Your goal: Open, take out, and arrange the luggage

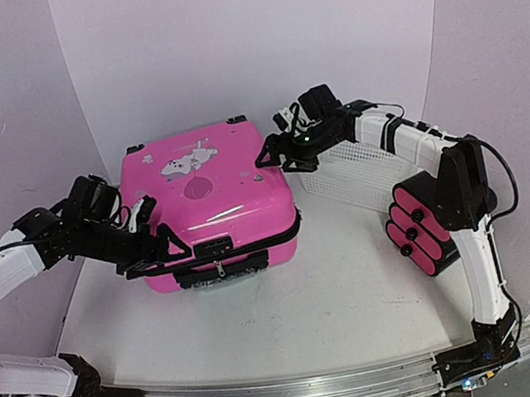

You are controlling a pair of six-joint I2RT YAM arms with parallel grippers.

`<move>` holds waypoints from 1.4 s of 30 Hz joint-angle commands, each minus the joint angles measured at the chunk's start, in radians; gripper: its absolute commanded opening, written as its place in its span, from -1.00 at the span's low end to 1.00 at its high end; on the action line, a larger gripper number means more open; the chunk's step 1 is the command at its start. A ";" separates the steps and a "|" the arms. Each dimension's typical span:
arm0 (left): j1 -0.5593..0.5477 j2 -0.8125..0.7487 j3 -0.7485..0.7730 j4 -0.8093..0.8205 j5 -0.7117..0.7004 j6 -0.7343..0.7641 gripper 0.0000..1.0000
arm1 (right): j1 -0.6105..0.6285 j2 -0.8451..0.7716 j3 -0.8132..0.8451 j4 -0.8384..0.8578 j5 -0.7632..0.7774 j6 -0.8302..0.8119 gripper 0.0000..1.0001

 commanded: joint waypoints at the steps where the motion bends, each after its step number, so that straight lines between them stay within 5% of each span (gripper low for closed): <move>1: -0.012 -0.065 0.123 -0.092 -0.190 0.009 0.96 | 0.009 -0.138 -0.113 -0.157 0.127 -0.050 0.95; 4: 0.045 -0.072 0.212 -0.217 -0.274 0.089 0.99 | 0.011 -0.290 -0.330 -0.049 0.105 0.042 0.96; 11: 0.372 0.079 0.375 -0.250 -0.211 0.171 0.99 | 0.059 -0.524 -0.757 0.359 0.071 0.318 0.97; 18: 0.450 0.224 0.353 -0.113 -0.120 0.154 0.98 | 0.141 -0.532 -0.877 0.605 0.155 0.512 0.92; 23: 0.424 0.229 0.235 0.047 0.131 0.123 0.77 | 0.144 -0.498 -0.906 0.758 0.199 0.571 0.60; 28: 0.281 0.210 0.191 0.065 0.069 0.074 0.59 | 0.130 -0.447 -0.853 0.767 0.209 0.569 0.35; 35: 0.036 0.204 0.138 0.170 0.035 -0.049 0.51 | -0.015 -0.419 -0.812 0.686 0.147 0.425 0.49; 39: -0.004 0.185 0.156 0.181 0.040 -0.060 0.56 | -0.023 -0.482 -0.785 0.419 0.176 0.134 0.71; 42: -0.006 0.153 0.160 0.182 0.047 -0.059 0.62 | 0.017 -0.599 -0.903 0.406 0.182 0.051 0.89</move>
